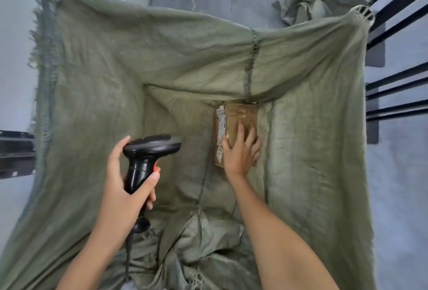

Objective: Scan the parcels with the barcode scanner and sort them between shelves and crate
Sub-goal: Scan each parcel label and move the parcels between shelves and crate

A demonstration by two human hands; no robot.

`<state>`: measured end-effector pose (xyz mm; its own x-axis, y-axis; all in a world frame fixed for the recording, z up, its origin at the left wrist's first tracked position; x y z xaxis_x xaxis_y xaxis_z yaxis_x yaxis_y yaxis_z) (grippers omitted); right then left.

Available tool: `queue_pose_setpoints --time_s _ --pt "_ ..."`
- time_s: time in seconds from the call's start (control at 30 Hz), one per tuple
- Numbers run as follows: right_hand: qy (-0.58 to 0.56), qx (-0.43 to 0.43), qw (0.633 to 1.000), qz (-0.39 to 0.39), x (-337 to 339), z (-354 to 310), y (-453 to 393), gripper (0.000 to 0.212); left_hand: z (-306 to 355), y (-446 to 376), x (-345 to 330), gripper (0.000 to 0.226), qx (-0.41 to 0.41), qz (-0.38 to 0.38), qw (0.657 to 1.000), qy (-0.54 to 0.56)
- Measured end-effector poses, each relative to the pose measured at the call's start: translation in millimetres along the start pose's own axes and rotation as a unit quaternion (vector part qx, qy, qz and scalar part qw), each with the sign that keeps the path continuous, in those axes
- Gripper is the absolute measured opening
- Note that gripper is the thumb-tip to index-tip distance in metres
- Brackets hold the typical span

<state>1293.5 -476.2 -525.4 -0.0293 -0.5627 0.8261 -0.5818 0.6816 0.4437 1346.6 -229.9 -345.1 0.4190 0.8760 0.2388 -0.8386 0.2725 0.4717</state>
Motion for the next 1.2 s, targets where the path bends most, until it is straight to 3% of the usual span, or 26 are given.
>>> queue_pose_setpoints --time_s 0.2,0.4,0.7,0.97,1.2 --pt "0.019 0.016 0.999 -0.048 -11.3 6.5 -7.1 0.076 -2.8 -6.2 1.4 0.08 0.011 0.001 1.0 0.004" --pt "0.051 0.038 0.997 -0.049 -7.8 -1.3 -1.8 0.089 -1.4 -1.7 6.6 0.08 0.01 0.014 1.0 0.009" --pt "0.053 0.075 0.994 -0.06 10.8 -24.0 20.9 0.087 -0.1 23.8 25.4 0.083 -0.004 0.064 0.997 0.034" --pt "-0.008 0.29 0.955 -0.062 65.6 -111.2 135.0 0.074 25.3 116.2 73.1 0.081 -0.058 0.151 0.986 0.045" --pt "-0.074 0.506 0.855 -0.088 72.6 -202.8 352.1 0.074 -4.2 299.6 144.4 0.077 -0.112 0.33 0.933 0.085"
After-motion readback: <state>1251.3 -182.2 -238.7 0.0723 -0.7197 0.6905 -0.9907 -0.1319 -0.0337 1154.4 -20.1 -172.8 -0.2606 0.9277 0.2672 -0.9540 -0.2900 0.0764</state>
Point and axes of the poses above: each hand's wrist, its own y-axis away from the middle knuckle, its own x-axis out of the back of the hand, z = x × y, the point moved 7 cm from there along -y, towards the middle knuckle, and after that the axes turned 7 degrees about -z, right-handed, at the moved point
